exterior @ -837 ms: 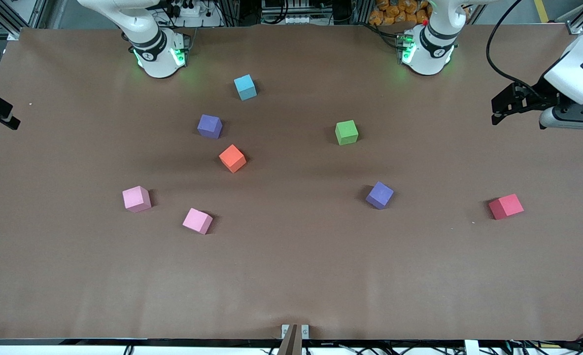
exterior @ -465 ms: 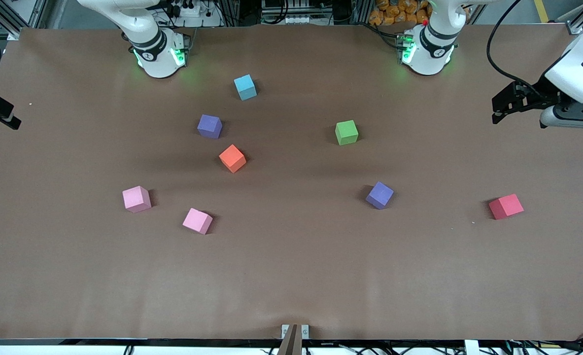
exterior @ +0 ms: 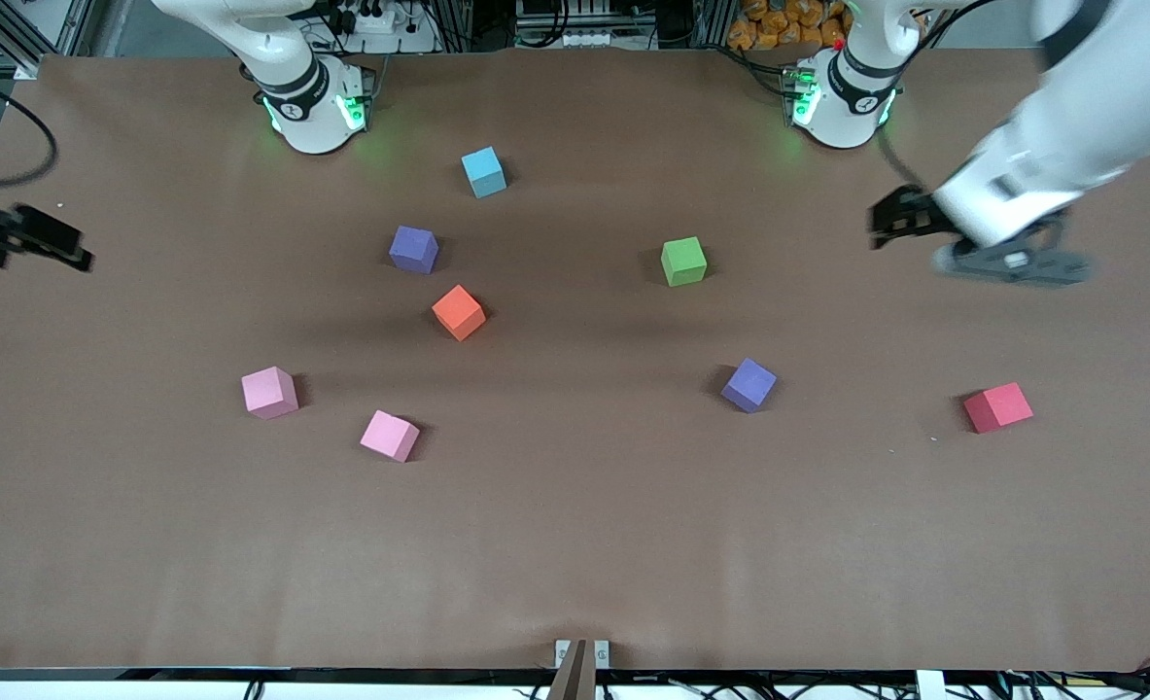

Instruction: Arrange blocks into number 1

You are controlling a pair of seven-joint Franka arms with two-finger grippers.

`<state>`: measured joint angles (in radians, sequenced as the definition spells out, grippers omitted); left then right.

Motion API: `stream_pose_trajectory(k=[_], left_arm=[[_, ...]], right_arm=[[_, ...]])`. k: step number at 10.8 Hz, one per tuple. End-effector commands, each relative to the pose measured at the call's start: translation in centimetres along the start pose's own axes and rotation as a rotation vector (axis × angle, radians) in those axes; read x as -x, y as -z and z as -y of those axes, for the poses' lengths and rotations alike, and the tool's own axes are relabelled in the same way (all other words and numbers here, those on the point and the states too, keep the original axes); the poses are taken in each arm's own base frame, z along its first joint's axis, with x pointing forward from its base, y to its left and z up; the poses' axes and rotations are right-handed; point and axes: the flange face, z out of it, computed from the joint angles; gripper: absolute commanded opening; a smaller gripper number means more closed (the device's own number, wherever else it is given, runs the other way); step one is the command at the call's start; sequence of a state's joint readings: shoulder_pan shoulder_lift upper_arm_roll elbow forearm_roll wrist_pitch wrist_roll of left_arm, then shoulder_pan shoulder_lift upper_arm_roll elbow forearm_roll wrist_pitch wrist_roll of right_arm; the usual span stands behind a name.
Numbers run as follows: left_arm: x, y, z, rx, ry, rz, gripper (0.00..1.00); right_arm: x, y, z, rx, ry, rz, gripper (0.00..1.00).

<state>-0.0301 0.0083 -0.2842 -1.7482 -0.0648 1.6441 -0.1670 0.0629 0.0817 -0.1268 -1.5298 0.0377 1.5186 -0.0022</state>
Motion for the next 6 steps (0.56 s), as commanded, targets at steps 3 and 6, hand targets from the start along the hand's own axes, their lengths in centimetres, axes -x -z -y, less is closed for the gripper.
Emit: stream_pose_trajectory(k=[3,6], left_arm=[[2.5,-11.1,-7.2,0.045,0.021,0.005,1.00],[5.0,-18.6,-13.0,0.048,0.120,0.001,1.00]], right_arm=[[-4.9,-9.1,1.6,-0.001,0.043,0.050,1.00],[-3.7,-16.1,5.9,-0.003,0.056,0.065,1.00]])
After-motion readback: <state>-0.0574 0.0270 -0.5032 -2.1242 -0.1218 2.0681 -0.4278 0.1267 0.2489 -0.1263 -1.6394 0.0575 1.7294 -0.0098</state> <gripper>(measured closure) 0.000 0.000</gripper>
